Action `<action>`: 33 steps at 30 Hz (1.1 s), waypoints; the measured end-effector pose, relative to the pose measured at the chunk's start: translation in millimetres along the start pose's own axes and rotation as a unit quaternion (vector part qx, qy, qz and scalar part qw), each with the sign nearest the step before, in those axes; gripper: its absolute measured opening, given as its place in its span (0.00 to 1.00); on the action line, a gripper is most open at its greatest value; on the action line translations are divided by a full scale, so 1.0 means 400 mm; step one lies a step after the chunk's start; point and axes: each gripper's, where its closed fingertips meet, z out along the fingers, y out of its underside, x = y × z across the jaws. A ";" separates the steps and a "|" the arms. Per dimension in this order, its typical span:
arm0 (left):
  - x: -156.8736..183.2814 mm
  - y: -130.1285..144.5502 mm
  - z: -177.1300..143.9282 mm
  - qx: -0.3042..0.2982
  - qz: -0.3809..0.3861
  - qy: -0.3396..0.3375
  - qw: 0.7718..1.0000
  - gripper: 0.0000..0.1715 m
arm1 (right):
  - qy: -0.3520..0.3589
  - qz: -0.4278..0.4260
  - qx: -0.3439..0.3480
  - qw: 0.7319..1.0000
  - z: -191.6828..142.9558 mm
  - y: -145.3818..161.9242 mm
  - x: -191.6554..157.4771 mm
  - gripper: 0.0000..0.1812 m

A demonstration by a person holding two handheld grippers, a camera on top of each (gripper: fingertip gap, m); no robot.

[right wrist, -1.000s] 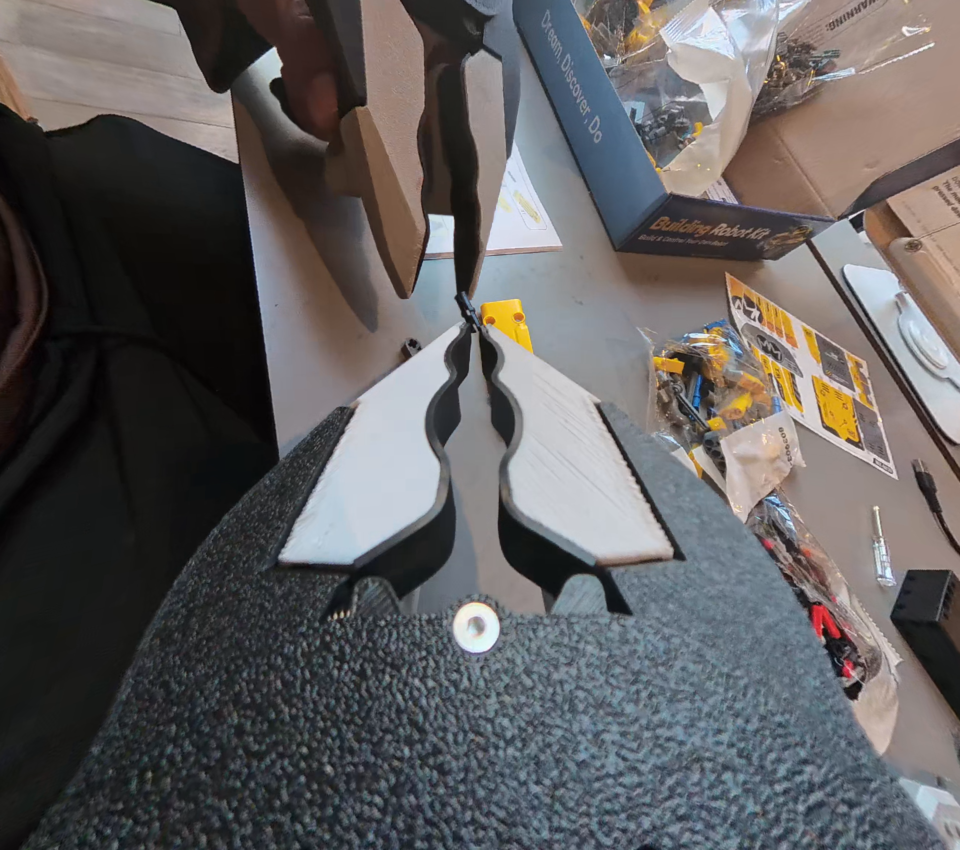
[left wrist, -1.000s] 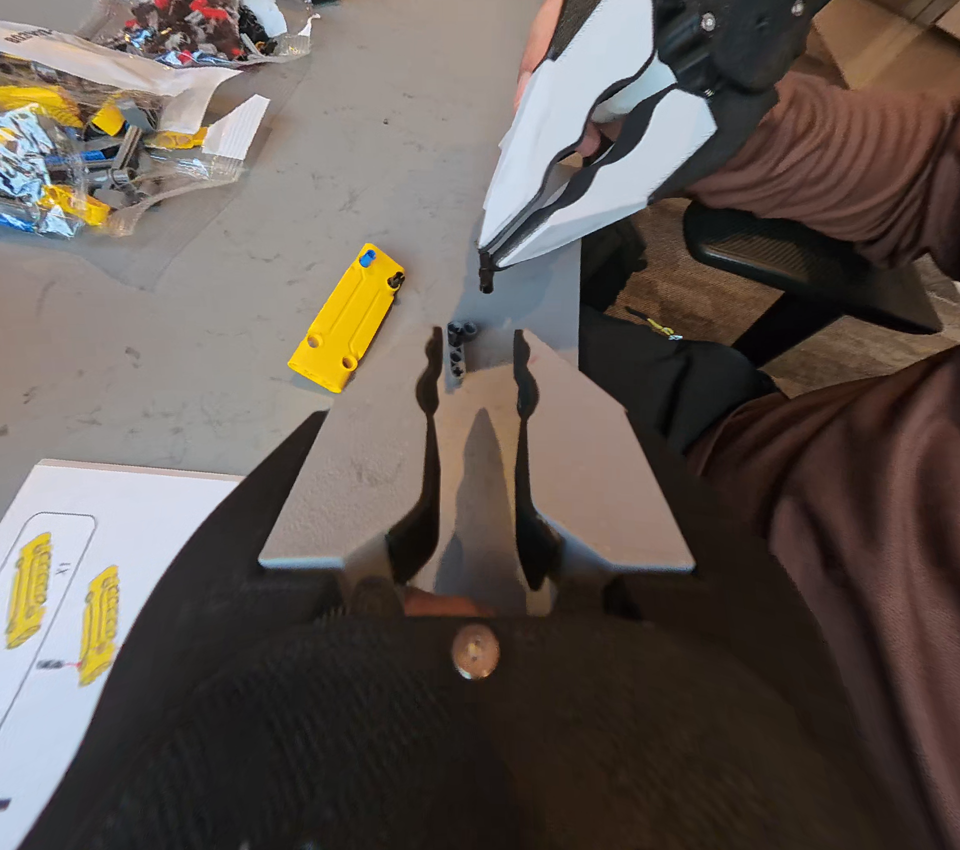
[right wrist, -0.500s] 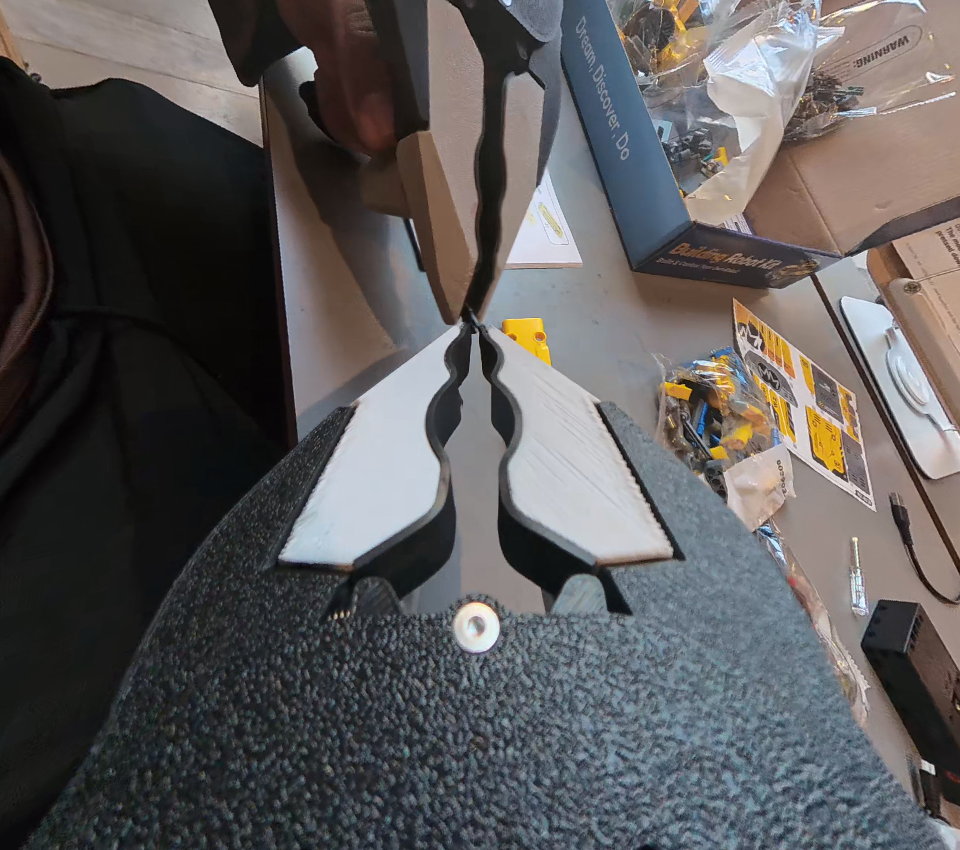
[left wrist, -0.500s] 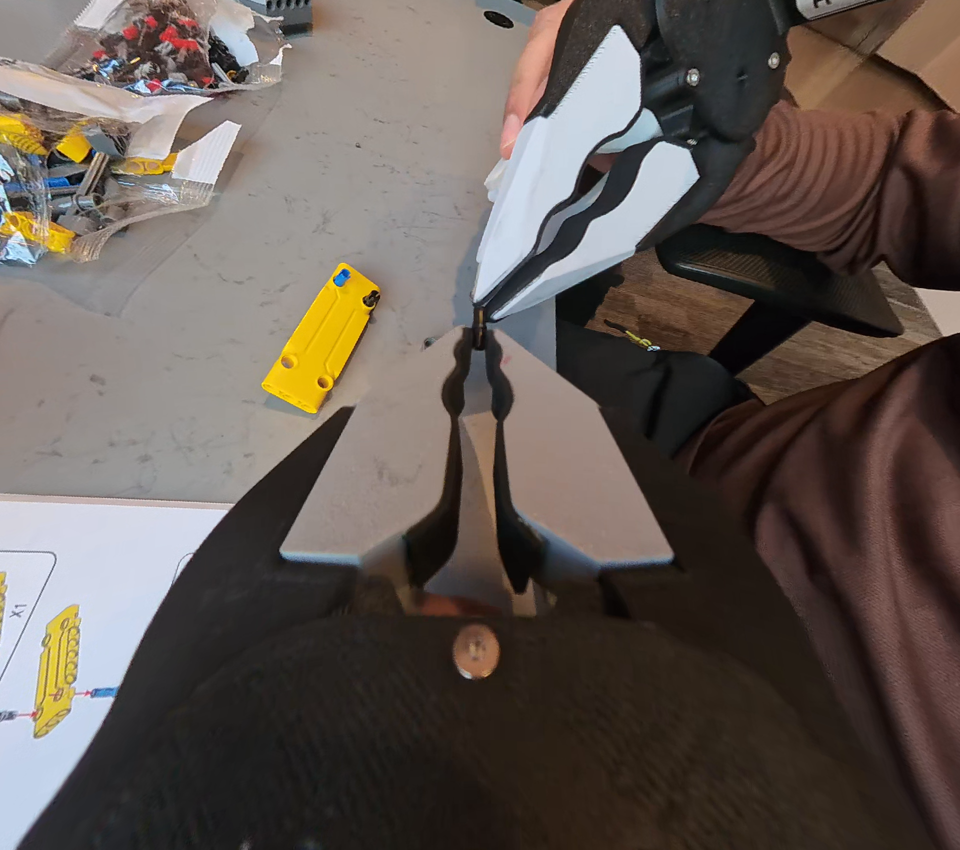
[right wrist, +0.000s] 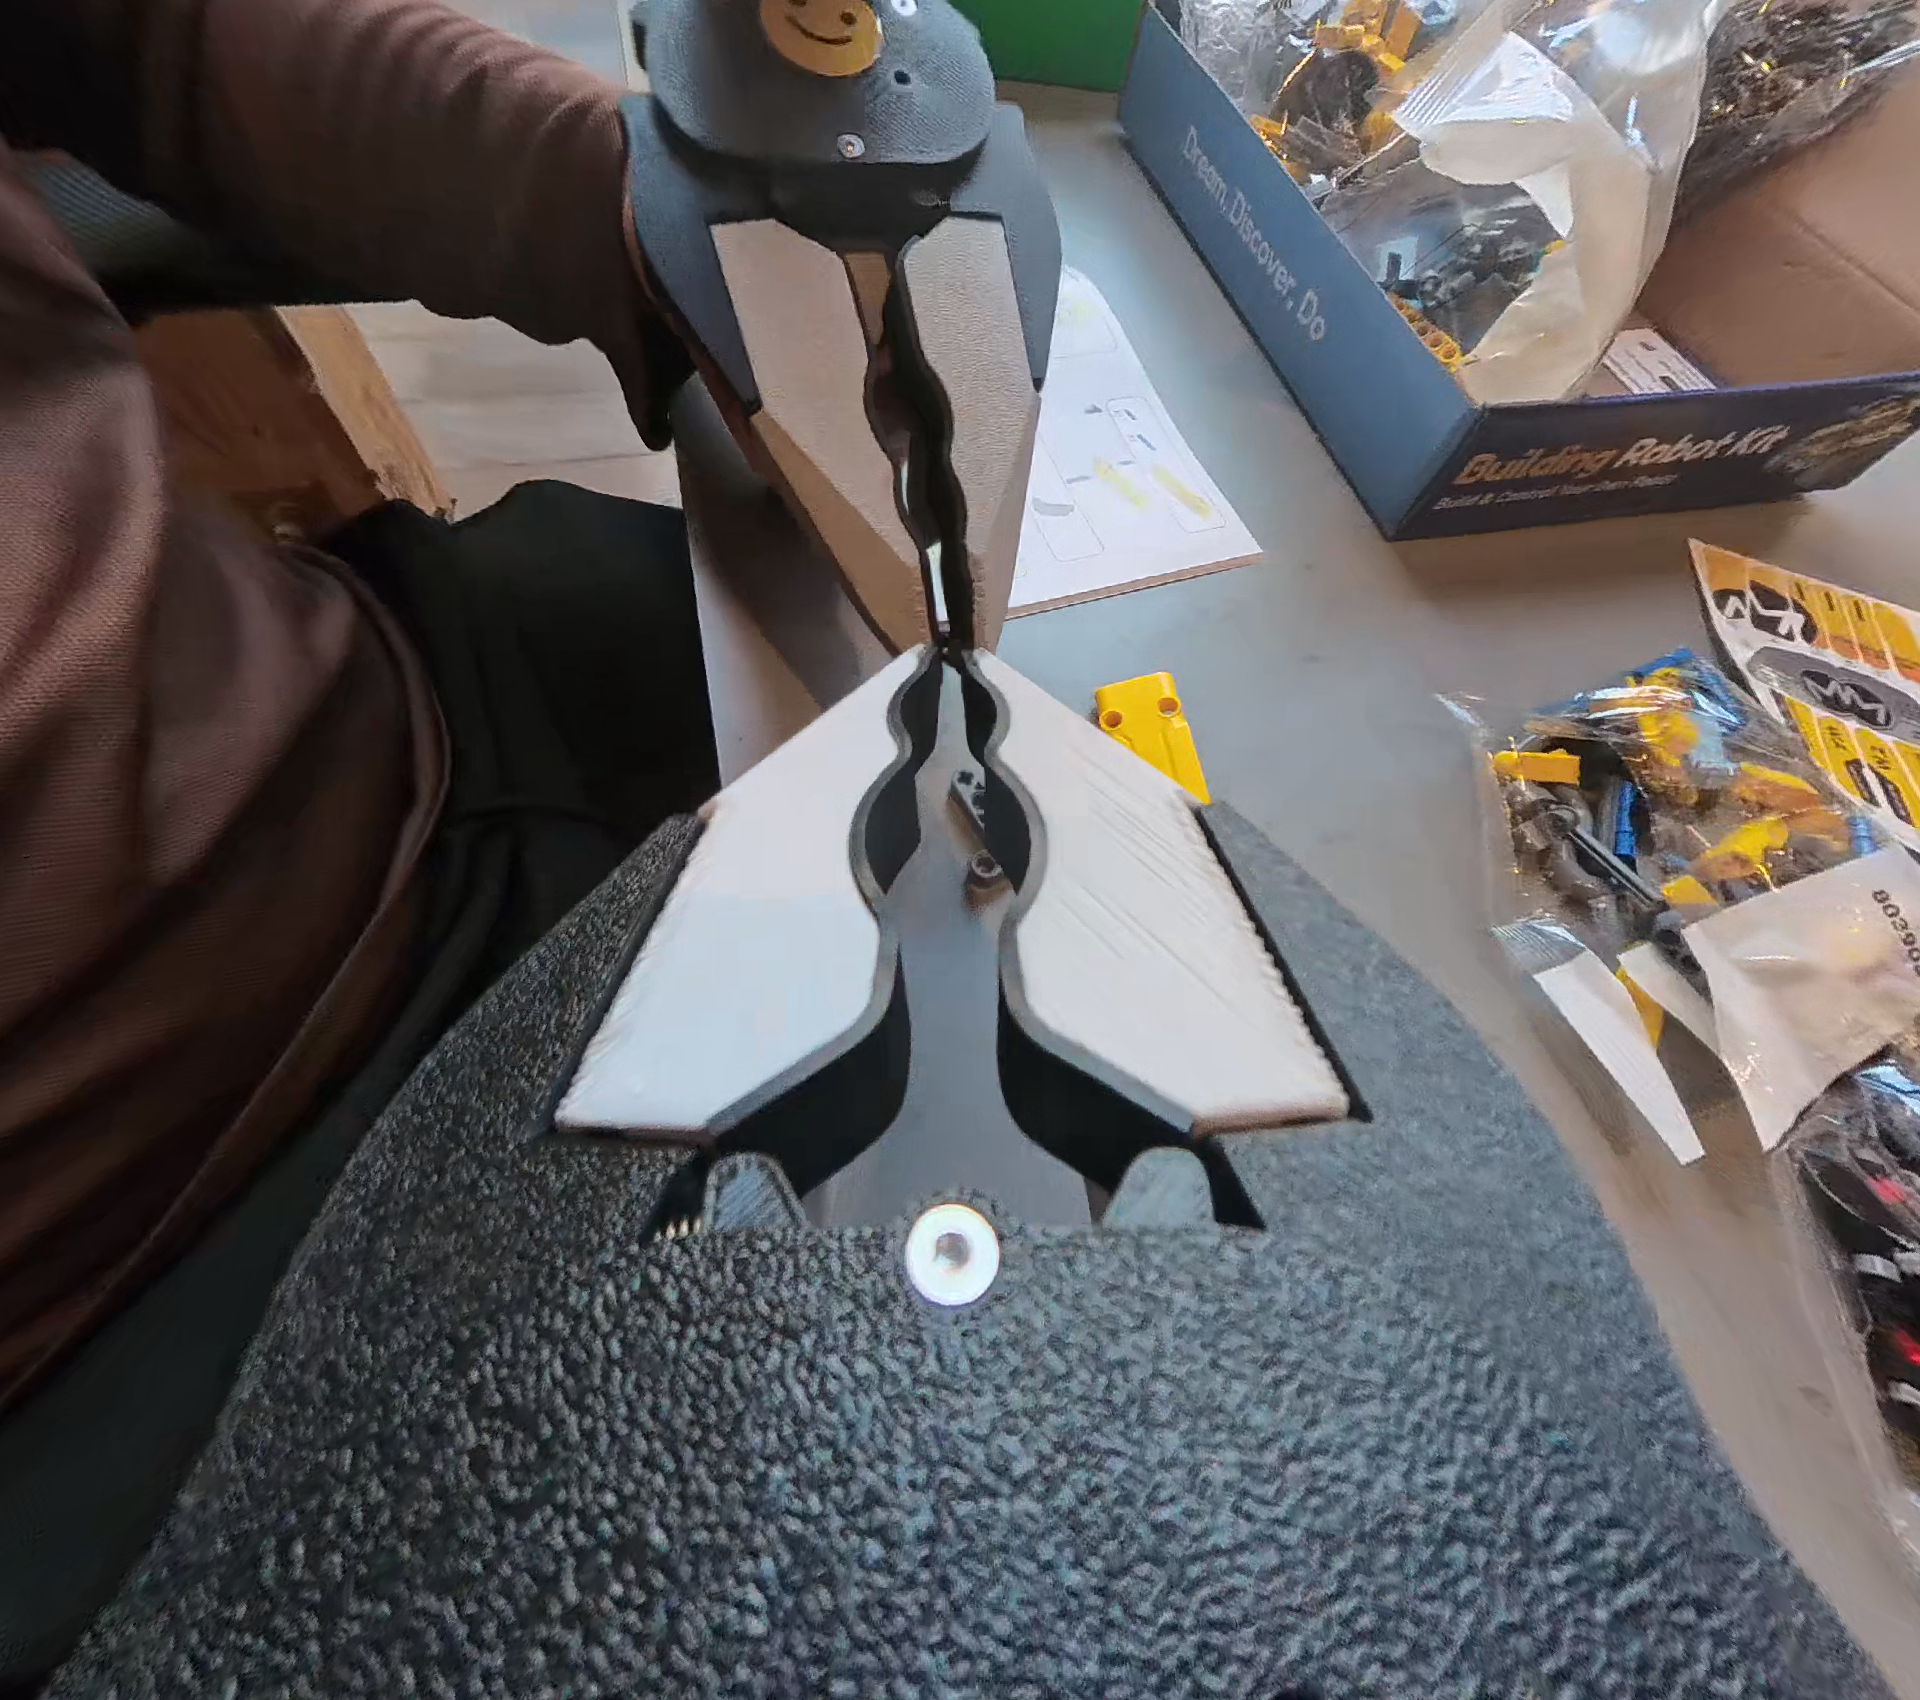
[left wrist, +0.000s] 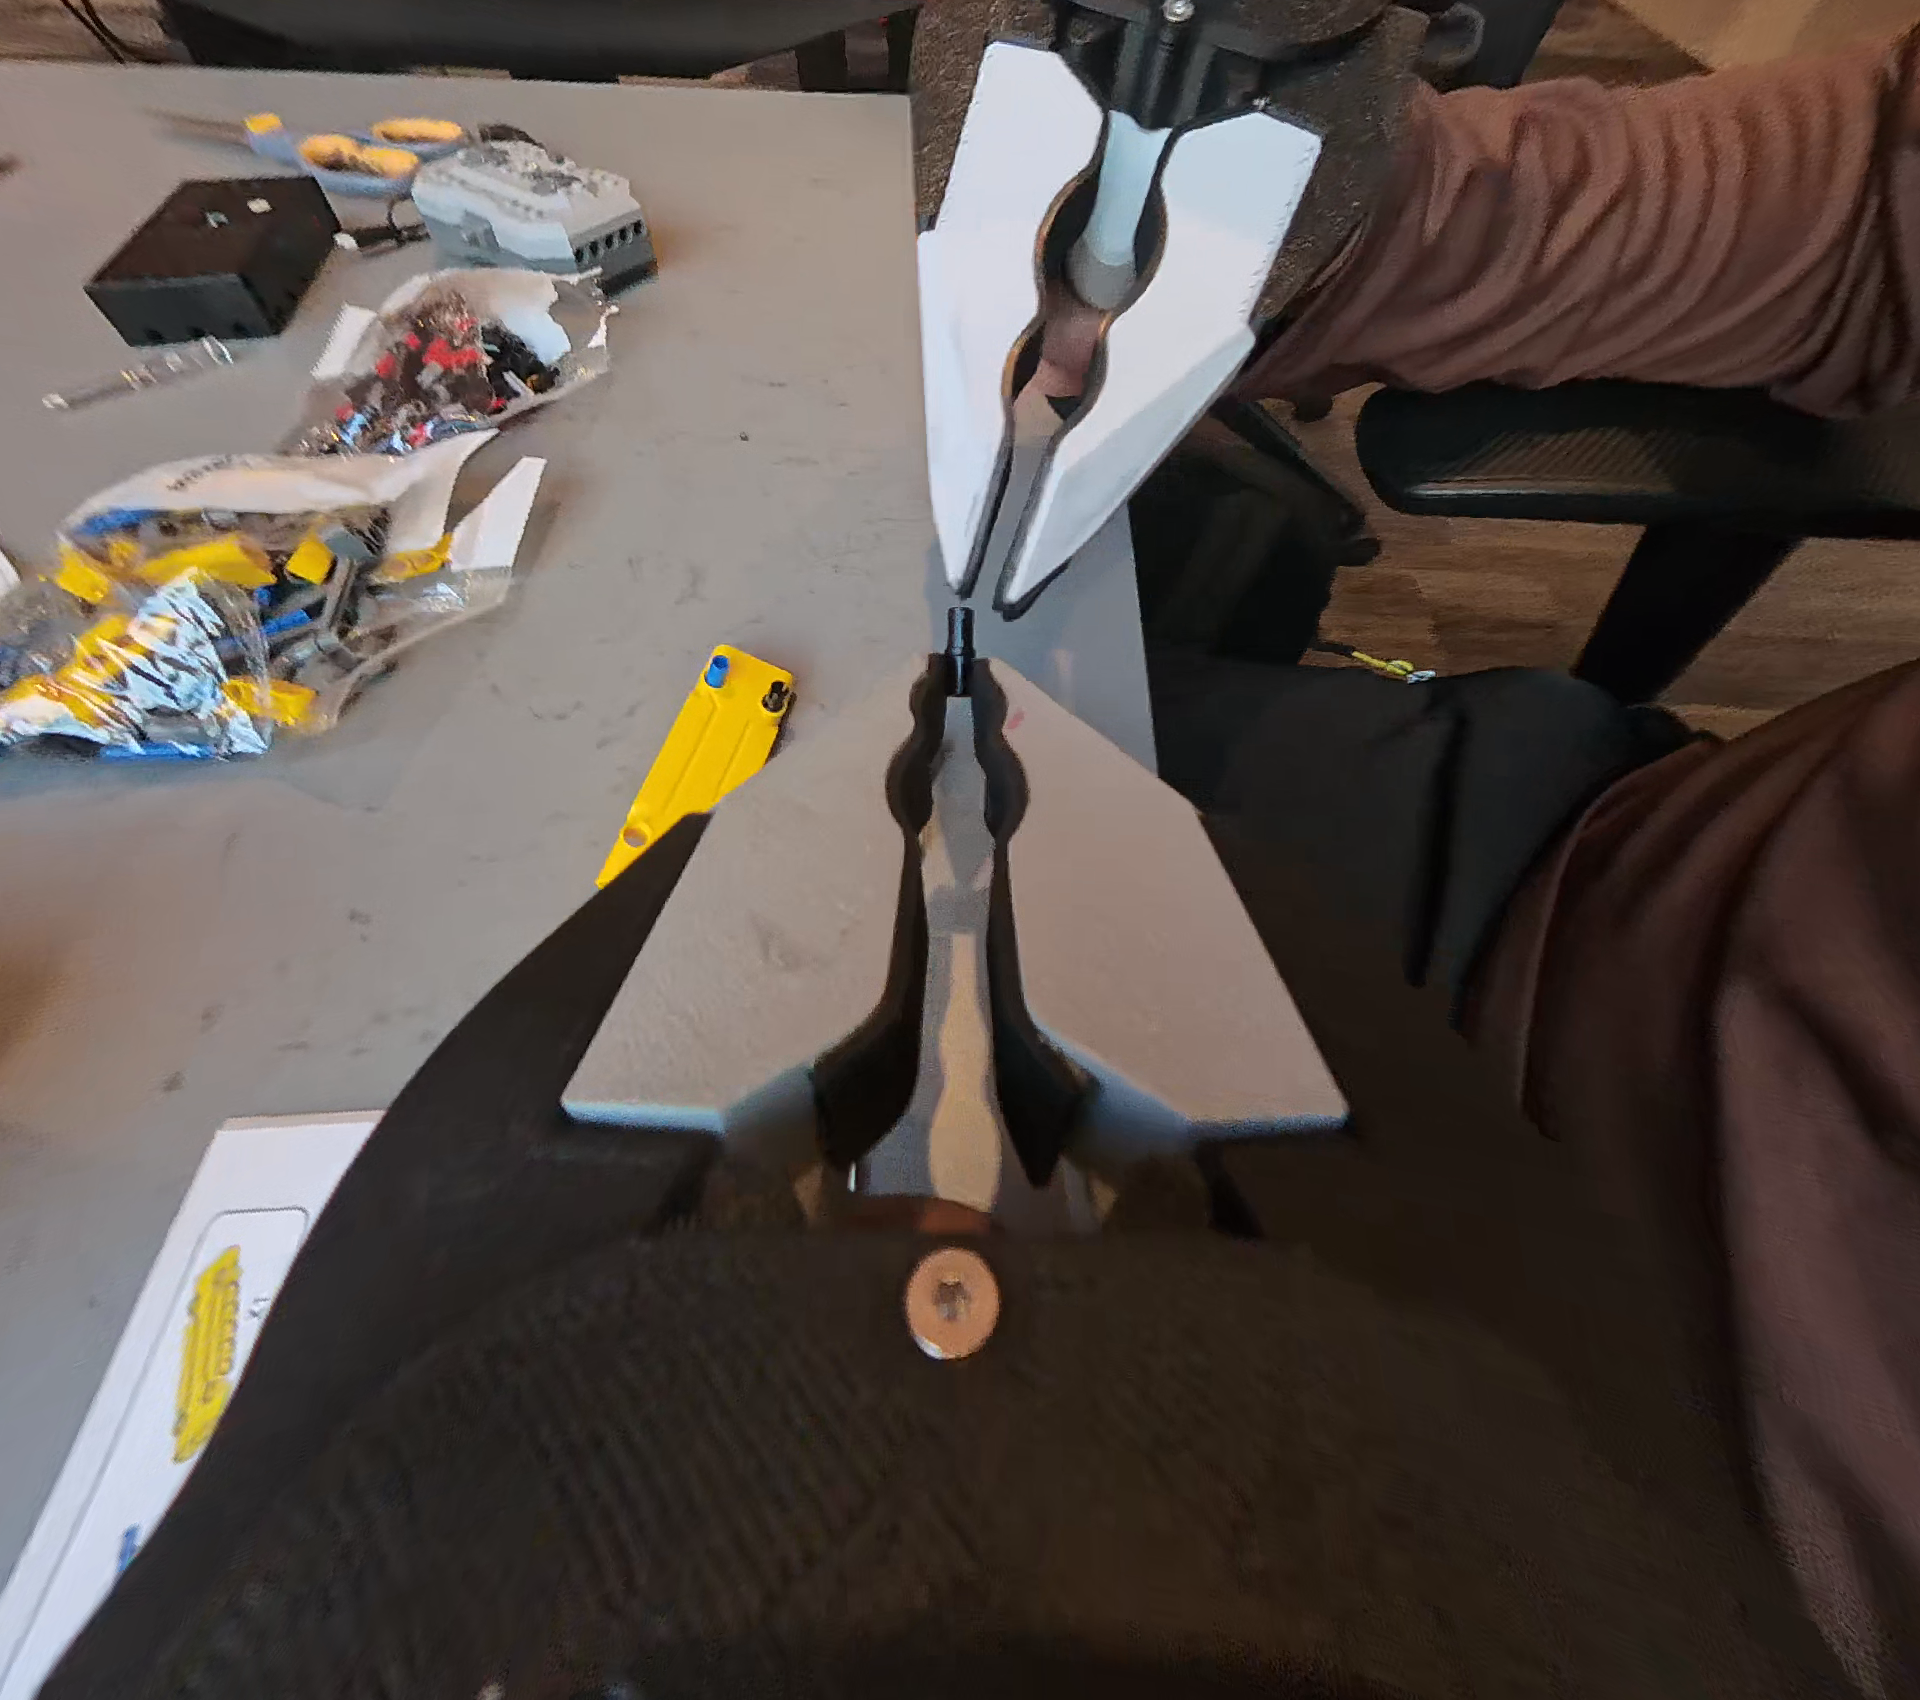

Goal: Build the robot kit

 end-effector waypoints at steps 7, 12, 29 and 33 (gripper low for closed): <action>0.013 -0.003 0.001 0.004 0.017 0.006 1.000 0.01 | 0.008 -0.013 -0.009 1.000 0.003 0.007 0.002 0.05; 0.015 0.006 0.006 -0.006 0.022 0.004 1.000 0.01 | 0.006 -0.030 -0.019 0.999 0.009 0.014 -0.008 0.03; -0.039 0.149 0.037 -0.195 0.006 -0.074 0.978 0.14 | 0.044 -0.028 -0.194 0.980 0.036 0.100 0.026 0.02; -0.043 0.151 0.041 -0.197 -0.011 -0.072 0.978 0.08 | 0.042 -0.070 -0.240 0.967 0.048 0.105 0.015 0.02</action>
